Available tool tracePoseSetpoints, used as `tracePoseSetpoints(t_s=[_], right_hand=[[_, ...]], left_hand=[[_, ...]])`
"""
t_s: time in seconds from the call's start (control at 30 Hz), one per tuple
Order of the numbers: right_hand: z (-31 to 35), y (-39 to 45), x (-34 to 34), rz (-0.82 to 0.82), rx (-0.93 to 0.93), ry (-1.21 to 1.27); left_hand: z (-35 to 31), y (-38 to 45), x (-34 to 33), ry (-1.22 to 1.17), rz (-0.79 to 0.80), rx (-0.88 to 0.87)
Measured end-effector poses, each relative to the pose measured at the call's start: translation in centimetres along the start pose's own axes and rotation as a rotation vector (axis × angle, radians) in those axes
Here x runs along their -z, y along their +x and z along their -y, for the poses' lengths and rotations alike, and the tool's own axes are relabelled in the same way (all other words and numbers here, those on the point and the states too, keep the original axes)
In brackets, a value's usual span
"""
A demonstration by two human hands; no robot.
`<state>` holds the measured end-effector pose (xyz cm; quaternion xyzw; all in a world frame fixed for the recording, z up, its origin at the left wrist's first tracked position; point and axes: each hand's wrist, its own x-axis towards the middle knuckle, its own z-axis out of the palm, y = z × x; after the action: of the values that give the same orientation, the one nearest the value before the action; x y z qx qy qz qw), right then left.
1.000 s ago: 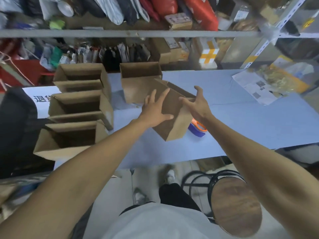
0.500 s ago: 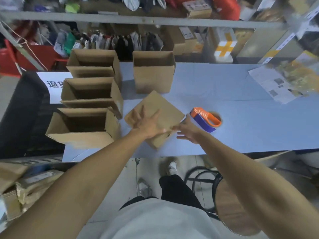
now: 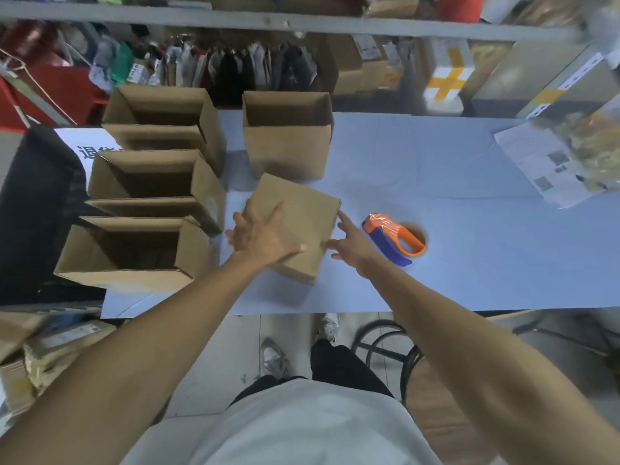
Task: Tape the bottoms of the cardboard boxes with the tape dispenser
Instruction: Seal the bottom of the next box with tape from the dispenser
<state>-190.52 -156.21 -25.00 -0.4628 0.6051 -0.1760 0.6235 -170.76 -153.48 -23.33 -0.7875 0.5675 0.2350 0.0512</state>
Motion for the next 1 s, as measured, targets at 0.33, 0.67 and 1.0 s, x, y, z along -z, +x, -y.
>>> tracePoseSetpoints(t_s=[0.33, 0.67, 1.0], right_hand=[[1.1, 2.8, 4.3, 0.056, 0.139, -0.068], [3.2, 6.3, 6.4, 0.331, 0.191, -0.392], [4.8, 8.1, 6.8, 0.246, 0.376, -0.702]], left_hand=[[-3.6, 0.6, -0.3, 0.006, -0.068, -0.042], [-6.0, 4.6, 0.8, 0.011, 0.079, -0.357], [-5.4, 6.0, 0.1, -0.289, 0.058, -0.304]])
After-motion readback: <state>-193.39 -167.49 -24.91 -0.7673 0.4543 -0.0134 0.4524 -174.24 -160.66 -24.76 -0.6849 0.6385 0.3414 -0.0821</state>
